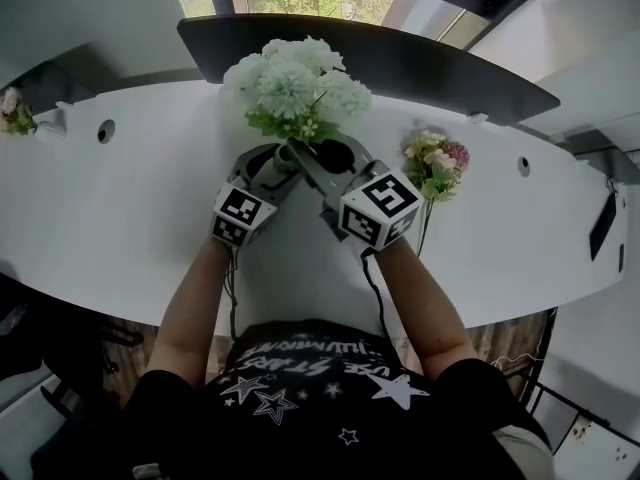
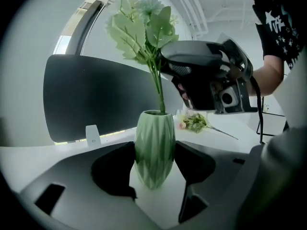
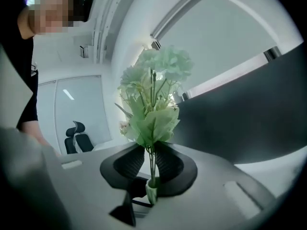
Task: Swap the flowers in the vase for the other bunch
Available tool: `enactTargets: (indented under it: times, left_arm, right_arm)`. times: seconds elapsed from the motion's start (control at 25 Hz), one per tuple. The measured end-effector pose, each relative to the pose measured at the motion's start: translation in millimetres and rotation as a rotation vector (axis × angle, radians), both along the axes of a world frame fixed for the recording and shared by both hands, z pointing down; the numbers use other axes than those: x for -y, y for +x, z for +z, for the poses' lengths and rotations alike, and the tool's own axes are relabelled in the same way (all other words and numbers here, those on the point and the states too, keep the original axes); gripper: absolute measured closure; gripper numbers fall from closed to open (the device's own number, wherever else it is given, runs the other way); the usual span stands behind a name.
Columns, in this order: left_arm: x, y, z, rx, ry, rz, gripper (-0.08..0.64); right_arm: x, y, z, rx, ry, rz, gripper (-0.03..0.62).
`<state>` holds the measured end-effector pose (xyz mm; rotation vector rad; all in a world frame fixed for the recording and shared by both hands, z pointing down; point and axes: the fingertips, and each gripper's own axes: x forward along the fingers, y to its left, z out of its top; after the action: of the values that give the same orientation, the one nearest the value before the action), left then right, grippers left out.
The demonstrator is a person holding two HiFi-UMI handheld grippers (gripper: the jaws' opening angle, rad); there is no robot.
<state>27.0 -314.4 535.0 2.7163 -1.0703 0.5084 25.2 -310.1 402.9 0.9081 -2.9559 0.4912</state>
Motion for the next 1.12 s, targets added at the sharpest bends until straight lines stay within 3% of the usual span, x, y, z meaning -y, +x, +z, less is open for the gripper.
enactTargets:
  times: [0.4,0.68,0.92,1.12]
  left_arm:
    - [-0.5,-1.5,3.3,0.004,-0.006,-0.004,0.29]
    - [-5.6,11.3,3.7,0.007,0.002,-0.004,0.29]
    - [1.3,-7.2,8.7,0.015,-0.005,-0.017,0.29]
    - [-2.2,-2.1,5.6,0.011,0.001,-0.012,0.29]
  right_arm:
    - [-3.8,24.0,-66.0,0.122,0.083,0.079,0.532]
    - [-23.1,77.2,-99.3,0.168,0.134,0.167,0.535]
    - [-23.3,101.9,-75.4,0.111,0.065,0.257,0.544]
    - [-37.3,123.1,-25.8,0.07,-0.075,0.321,0.543]
